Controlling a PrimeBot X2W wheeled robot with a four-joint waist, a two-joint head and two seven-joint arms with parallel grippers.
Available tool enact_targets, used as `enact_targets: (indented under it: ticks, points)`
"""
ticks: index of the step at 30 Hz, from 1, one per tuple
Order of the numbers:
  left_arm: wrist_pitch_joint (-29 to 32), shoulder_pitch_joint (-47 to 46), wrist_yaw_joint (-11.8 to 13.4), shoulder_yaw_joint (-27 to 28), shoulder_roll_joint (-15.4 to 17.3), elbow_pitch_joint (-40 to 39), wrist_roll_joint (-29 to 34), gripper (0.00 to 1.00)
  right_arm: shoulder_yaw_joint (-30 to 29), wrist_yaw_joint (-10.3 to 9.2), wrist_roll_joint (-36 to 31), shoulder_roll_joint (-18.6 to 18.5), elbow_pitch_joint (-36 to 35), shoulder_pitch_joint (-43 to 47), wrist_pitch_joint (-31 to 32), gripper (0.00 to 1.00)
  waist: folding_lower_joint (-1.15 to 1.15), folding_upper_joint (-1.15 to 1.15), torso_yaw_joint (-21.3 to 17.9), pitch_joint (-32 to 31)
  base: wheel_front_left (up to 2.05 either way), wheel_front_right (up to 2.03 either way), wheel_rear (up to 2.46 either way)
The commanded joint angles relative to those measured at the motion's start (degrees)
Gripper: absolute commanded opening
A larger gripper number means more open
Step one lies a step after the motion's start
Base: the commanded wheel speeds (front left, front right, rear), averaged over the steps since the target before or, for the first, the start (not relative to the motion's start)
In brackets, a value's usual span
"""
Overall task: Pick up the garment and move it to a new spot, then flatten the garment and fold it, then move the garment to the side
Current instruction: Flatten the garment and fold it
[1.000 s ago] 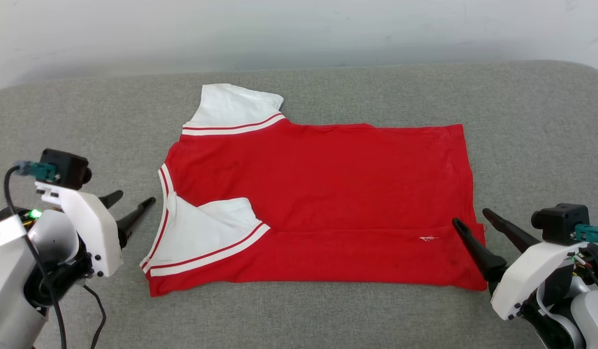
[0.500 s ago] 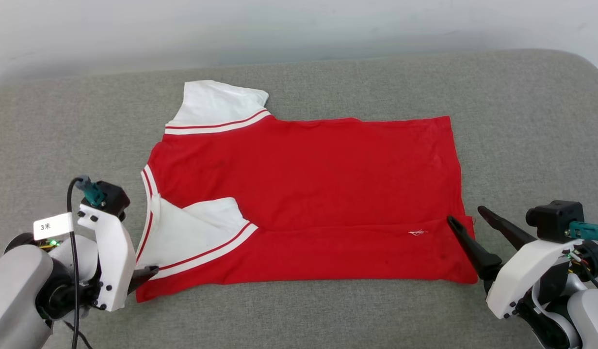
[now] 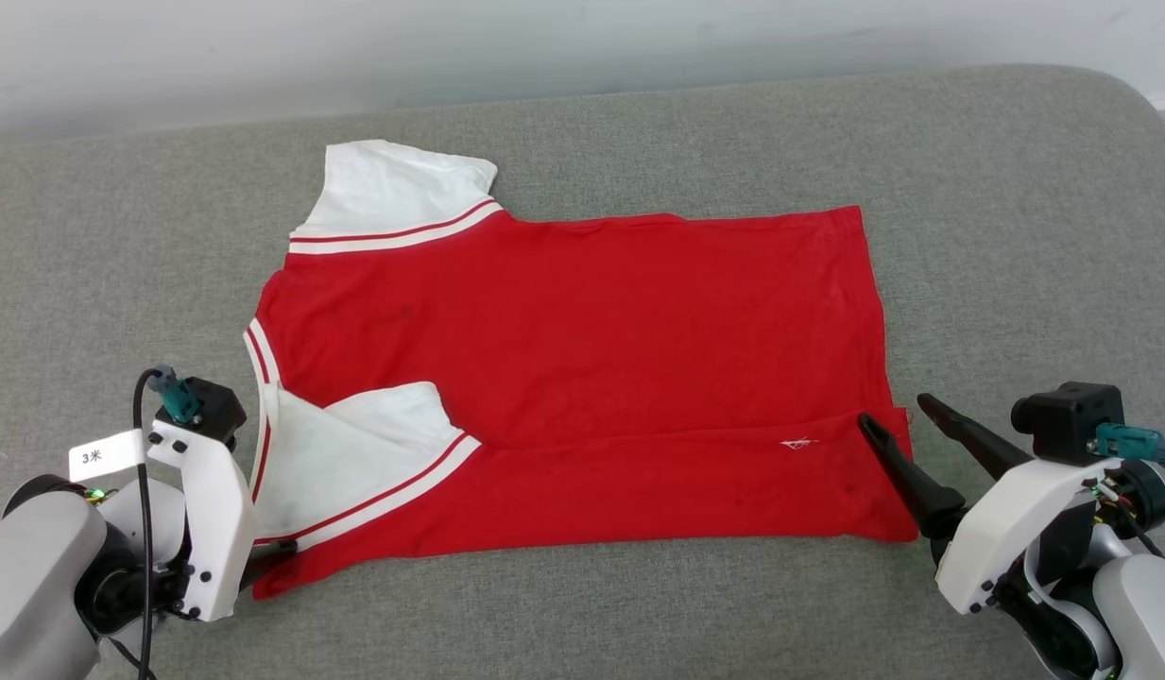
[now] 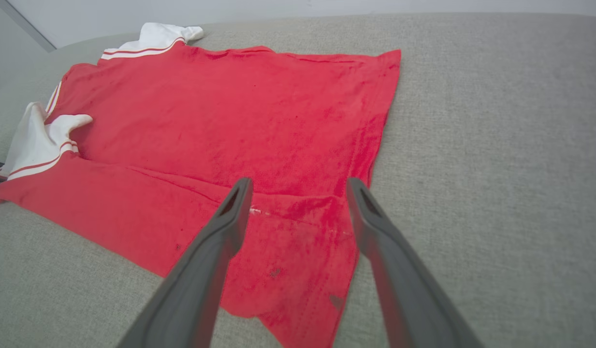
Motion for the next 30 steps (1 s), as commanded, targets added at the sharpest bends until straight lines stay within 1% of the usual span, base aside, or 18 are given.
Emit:
enact_targets:
  ticks: [1,2,6,9,14,17,23,27,30]
  points:
    - [0.8,3.7,0.0,-3.3,-1.8,2.3,-0.3,0.42,0.0,-0.04,0.2,0.0,0.2,-0.9,-0.2,1.0,0.01,0.0,0.0,-0.1,0.0,0.0,0.0]
    - [0.3,3.5,0.0,-3.4,-2.0,2.2,-0.6,0.0,0.0,-0.04,0.2,-0.1,0.2,-1.0,-0.1,1.0,0.01,0.0,0.1,-0.2,0.0,0.0,0.0]
    - [-3.1,1.9,0.1,-1.8,-2.5,1.4,-2.8,0.0,-0.2,-0.04,0.1,-1.1,-0.4,-1.6,0.4,1.0,0.01,0.0,0.5,-1.0,0.0,0.0,0.0]
    - [-5.2,0.4,0.0,-1.2,-1.9,-0.4,-3.6,0.0,-0.1,-0.04,-0.2,-2.7,-1.4,-2.8,1.8,1.0,0.01,0.0,1.0,-1.6,0.0,0.0,0.0]
    - [-8.1,-1.4,0.0,-0.3,-0.1,-4.0,-4.1,0.0,-0.1,-0.04,0.0,-6.6,-3.4,-6.1,5.5,1.0,0.01,0.0,1.8,-2.5,0.0,0.0,0.0]
    - [-9.3,-1.7,0.0,-0.3,0.4,-6.0,-3.8,0.0,1.3,-0.04,1.2,-9.4,-4.2,-7.9,10.6,1.0,0.01,0.0,2.2,-2.8,0.0,0.0,0.0]
    - [-10.3,-1.5,0.2,-0.3,0.8,-9.1,-3.2,0.0,5.8,-0.04,4.2,-14.1,-4.8,-10.9,24.2,1.0,0.01,0.0,2.8,-2.8,0.0,0.0,0.0]
    - [-10.5,-1.4,0.7,-0.5,0.7,-10.2,-2.8,0.0,8.7,-0.04,6.0,-15.2,-3.6,-10.6,31.5,1.0,0.01,0.0,3.3,-2.3,0.0,0.0,0.0]
    - [-10.7,-1.6,0.9,-0.6,0.4,-10.9,-2.5,0.0,9.6,-0.04,7.4,-14.5,-2.3,-10.1,34.3,1.0,0.01,0.0,3.7,-1.7,0.0,0.0,0.0]
